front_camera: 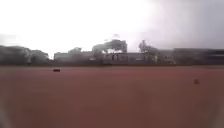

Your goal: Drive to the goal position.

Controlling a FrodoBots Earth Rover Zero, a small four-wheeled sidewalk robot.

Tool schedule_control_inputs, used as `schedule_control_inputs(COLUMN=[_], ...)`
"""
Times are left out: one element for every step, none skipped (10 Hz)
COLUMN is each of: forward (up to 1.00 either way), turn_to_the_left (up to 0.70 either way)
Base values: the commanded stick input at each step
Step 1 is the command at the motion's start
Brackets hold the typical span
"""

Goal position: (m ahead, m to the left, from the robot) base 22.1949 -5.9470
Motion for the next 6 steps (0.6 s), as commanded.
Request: schedule_control_inputs(forward=[0.5, 0.5, 0.5, 0.5, 0.5, 0.5], turn_to_the_left=[0.0, 0.0, 0.0, 0.0, 0.0, 0.0])
